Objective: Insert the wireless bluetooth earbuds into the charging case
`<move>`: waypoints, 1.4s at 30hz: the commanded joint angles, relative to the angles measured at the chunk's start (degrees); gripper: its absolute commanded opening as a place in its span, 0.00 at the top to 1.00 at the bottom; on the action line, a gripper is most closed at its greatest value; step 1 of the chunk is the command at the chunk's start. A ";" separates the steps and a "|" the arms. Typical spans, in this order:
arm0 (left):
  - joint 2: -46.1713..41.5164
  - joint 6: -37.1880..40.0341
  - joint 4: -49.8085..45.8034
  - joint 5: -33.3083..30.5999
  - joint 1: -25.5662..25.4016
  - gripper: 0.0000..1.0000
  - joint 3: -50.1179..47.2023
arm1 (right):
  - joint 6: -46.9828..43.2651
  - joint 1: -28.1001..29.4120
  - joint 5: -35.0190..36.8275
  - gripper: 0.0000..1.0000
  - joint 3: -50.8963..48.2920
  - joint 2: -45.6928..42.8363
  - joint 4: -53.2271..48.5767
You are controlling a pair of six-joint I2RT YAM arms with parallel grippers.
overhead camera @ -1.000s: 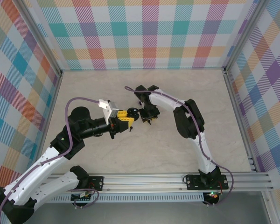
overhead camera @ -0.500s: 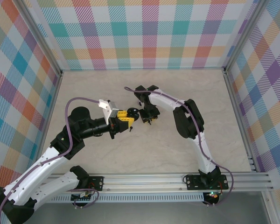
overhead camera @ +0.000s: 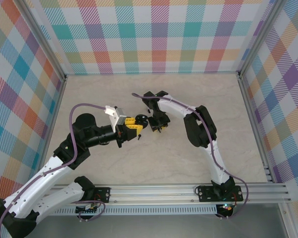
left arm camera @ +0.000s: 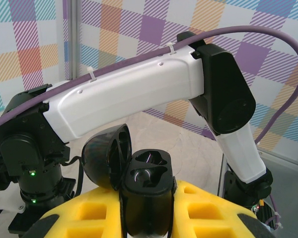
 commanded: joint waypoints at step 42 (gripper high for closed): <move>5.25 -4.08 -0.78 -6.97 -0.37 0.93 -1.00 | 8.71 -8.97 -14.46 0.79 -26.86 -19.67 23.45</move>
